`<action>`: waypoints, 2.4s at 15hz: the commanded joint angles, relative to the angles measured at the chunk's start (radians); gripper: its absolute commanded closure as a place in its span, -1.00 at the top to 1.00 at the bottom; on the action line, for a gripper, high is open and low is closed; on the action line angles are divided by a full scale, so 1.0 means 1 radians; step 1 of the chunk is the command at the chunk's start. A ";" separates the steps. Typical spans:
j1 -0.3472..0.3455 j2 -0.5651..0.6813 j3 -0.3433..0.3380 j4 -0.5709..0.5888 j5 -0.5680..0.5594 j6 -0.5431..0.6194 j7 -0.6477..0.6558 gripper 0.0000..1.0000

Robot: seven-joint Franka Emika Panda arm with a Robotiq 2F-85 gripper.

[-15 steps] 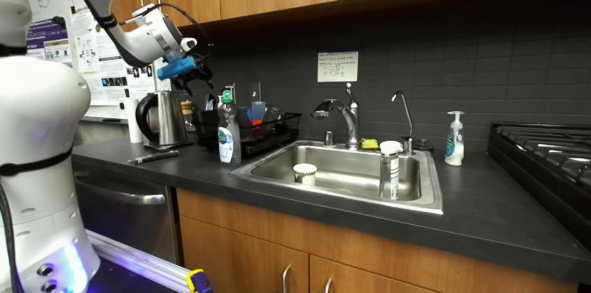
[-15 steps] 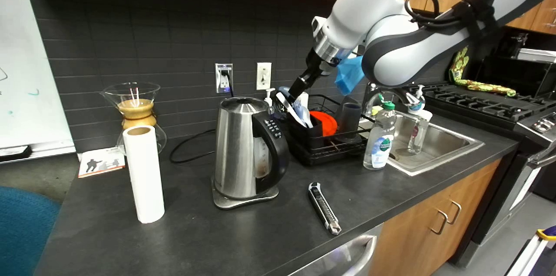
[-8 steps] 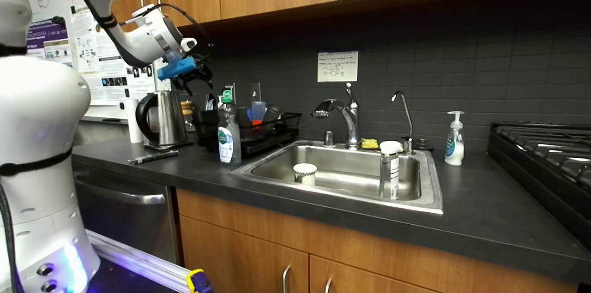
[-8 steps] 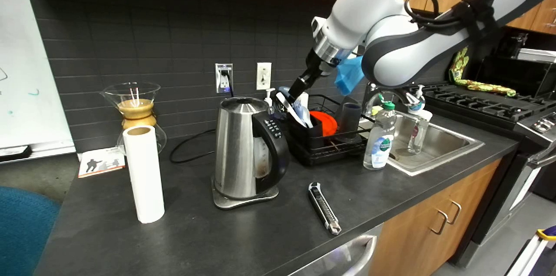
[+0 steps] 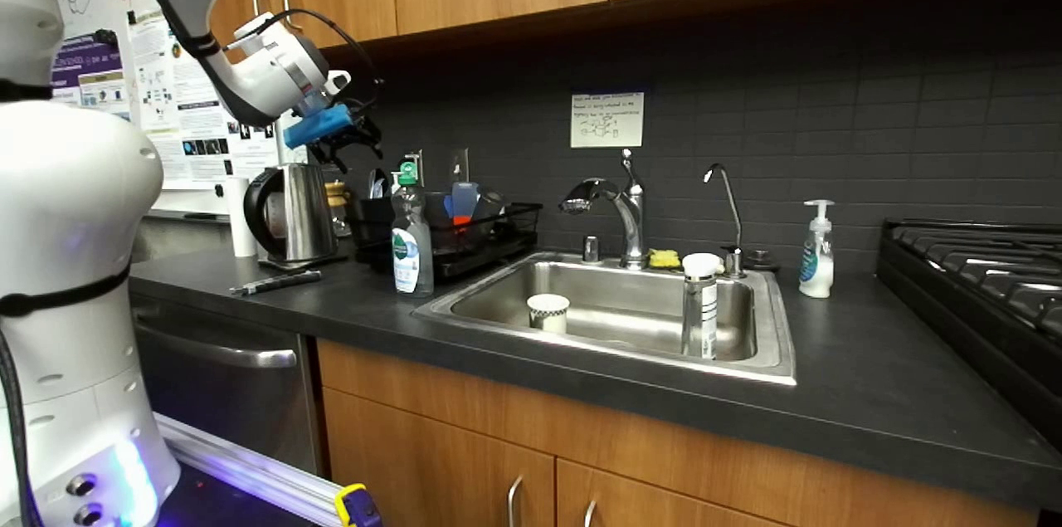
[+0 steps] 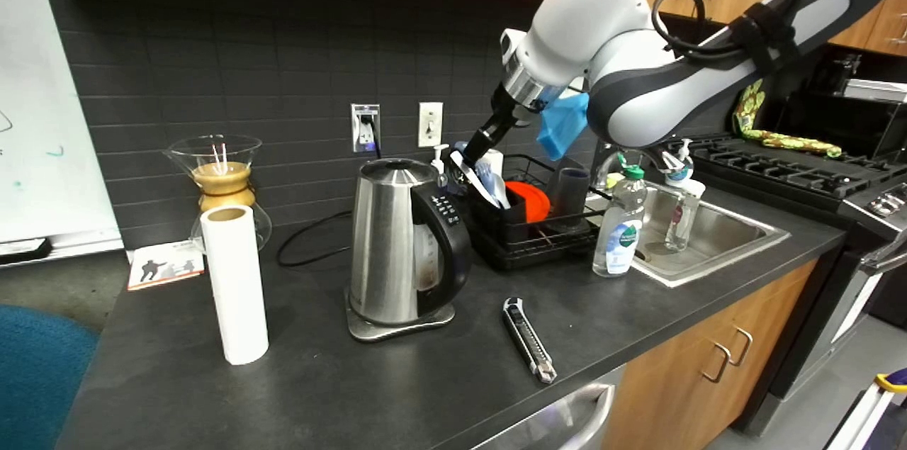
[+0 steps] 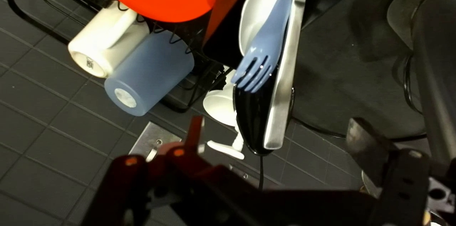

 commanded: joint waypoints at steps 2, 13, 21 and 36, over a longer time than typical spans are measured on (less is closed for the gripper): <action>-0.003 0.068 0.005 0.063 -0.110 0.010 0.109 1.00; 0.021 0.179 -0.001 0.152 -0.246 0.022 0.197 0.87; 0.020 0.172 -0.006 0.151 -0.247 0.022 0.197 -0.11; 0.018 0.109 -0.009 0.124 -0.246 0.030 0.228 -0.90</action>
